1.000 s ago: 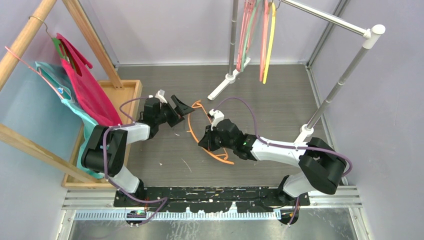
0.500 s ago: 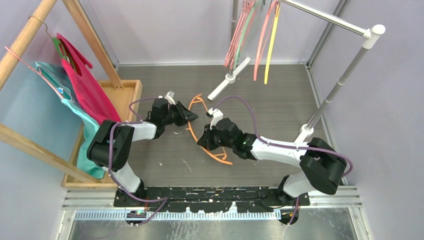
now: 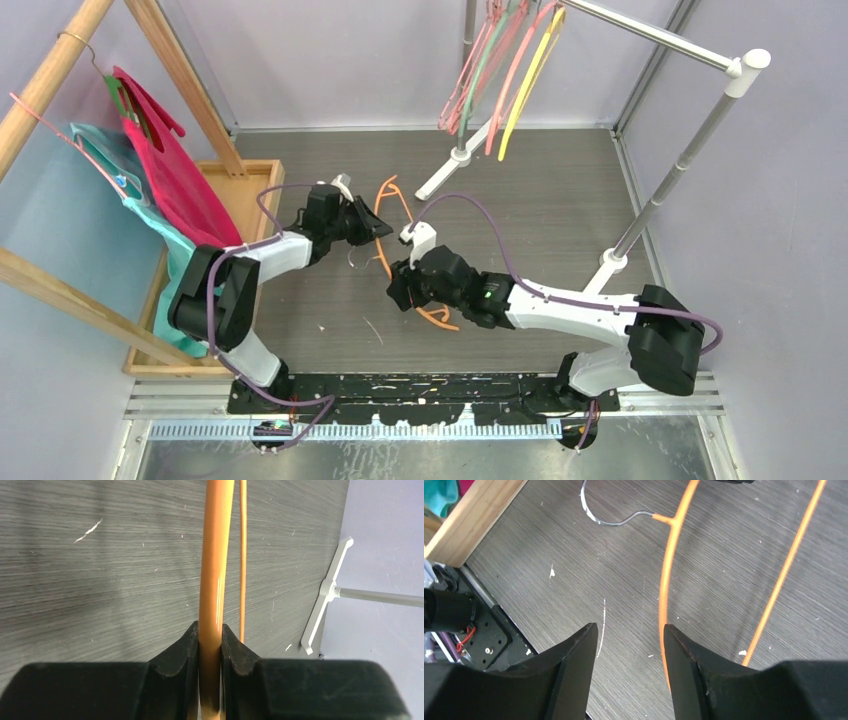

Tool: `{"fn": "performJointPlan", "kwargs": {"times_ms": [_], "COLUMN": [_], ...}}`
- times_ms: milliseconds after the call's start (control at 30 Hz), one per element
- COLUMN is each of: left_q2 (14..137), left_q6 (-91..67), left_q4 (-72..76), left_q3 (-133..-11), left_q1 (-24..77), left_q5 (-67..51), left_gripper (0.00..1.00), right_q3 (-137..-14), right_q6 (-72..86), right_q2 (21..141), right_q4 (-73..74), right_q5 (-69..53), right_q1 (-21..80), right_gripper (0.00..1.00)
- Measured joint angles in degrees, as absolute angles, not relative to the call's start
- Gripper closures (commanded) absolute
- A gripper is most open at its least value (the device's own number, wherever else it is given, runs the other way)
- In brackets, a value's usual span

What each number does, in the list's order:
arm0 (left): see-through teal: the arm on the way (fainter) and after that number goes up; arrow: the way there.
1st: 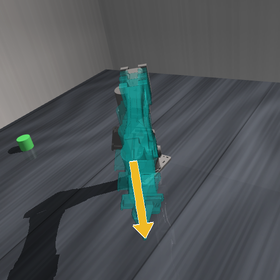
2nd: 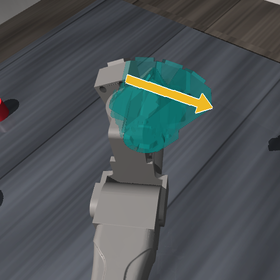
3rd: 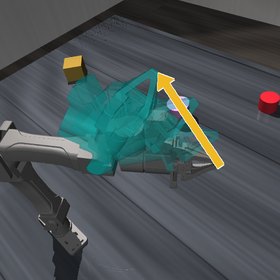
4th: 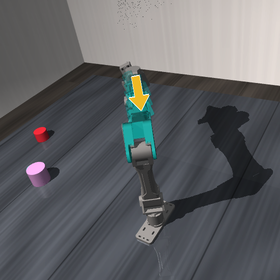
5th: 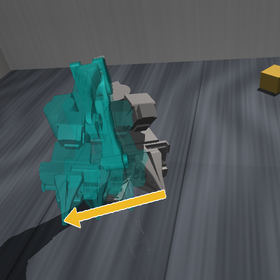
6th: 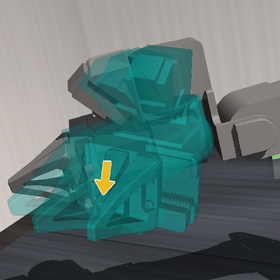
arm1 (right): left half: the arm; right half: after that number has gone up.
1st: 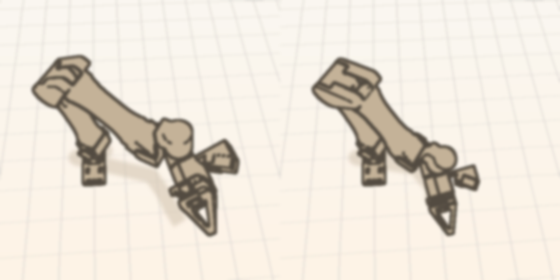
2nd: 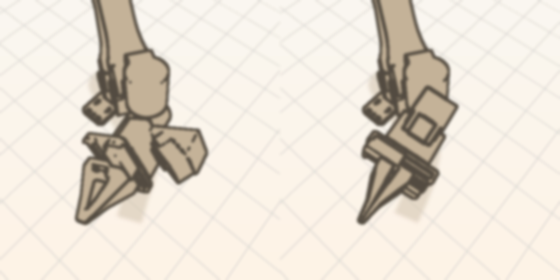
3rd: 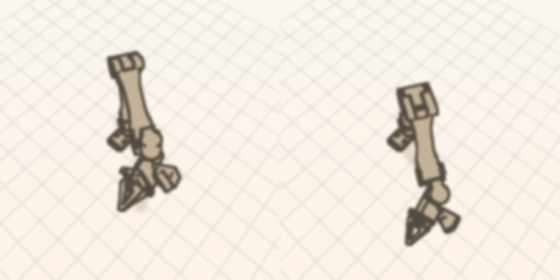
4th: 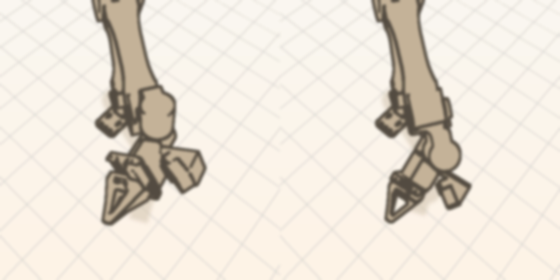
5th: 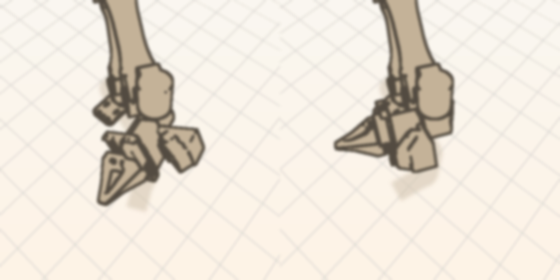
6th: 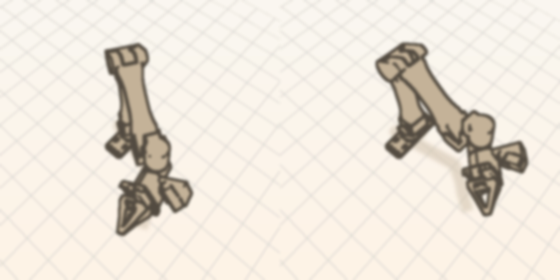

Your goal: Organize the hangers

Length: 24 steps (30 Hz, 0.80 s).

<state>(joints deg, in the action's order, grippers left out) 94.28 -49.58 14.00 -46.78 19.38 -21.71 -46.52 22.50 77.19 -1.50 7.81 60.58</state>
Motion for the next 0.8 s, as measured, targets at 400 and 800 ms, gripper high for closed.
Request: {"fn": "performJointPlan", "kwargs": {"times_ms": [400, 800], "left_q2": [88.27, 84.93], "left_q6": [-45.08, -44.16], "left_q4": [-3.20, -8.21], "left_q3": [-55.61, -57.56], "left_q1": [19.97, 21.26], "left_q5": [-17.52, -17.32], "left_gripper": [0.80, 0.79], "right_q3": [-50.96, -50.94], "right_q6": [17.28, 16.25], "right_q2": [87.42, 94.08], "right_q4": [3.05, 5.06], "right_q5": [26.46, 43.42], "right_q1": [70.32, 73.01], "right_gripper": [0.35, 0.99]}}
